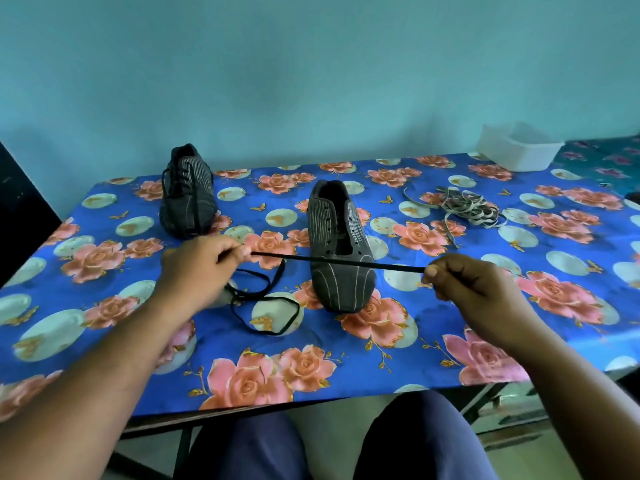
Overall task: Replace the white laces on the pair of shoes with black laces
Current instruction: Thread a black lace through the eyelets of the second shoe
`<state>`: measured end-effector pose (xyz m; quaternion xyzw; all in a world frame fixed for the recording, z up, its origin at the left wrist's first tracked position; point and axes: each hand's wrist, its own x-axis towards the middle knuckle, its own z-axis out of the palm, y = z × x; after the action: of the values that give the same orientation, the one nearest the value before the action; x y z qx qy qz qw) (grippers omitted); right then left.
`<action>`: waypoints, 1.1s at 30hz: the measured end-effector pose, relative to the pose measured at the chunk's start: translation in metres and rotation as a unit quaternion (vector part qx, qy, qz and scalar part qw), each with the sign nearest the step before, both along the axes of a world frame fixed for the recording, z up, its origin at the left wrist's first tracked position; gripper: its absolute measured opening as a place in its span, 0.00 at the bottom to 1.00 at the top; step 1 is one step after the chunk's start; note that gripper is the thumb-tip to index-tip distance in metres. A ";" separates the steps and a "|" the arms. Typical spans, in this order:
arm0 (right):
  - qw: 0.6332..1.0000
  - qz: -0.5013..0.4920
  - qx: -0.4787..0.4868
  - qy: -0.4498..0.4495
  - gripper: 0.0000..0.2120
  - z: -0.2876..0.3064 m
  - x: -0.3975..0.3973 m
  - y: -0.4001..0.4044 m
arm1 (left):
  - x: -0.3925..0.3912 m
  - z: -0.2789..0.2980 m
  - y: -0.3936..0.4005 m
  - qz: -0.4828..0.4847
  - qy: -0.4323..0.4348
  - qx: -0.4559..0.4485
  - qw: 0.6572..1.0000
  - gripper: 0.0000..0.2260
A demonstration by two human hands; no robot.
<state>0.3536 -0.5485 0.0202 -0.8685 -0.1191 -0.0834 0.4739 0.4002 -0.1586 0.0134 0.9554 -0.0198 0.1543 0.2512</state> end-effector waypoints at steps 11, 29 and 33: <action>0.791 -0.063 0.604 0.071 0.06 0.014 0.018 0.032 | -0.005 -0.008 -0.025 -0.006 -0.014 0.121 0.993 0.11; 0.908 -0.044 -0.409 -0.075 0.14 0.029 0.055 0.055 | 0.016 0.023 -0.109 -0.158 -0.105 0.031 0.981 0.08; 0.863 -0.042 -0.494 -0.100 0.15 0.034 0.053 0.060 | 0.027 0.020 -0.126 -0.138 -0.063 0.060 0.987 0.05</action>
<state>0.4064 -0.4880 0.0545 -0.9800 -0.1548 -0.1202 -0.0351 0.4269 -0.2841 0.0330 0.9450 -0.1765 0.1769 0.2109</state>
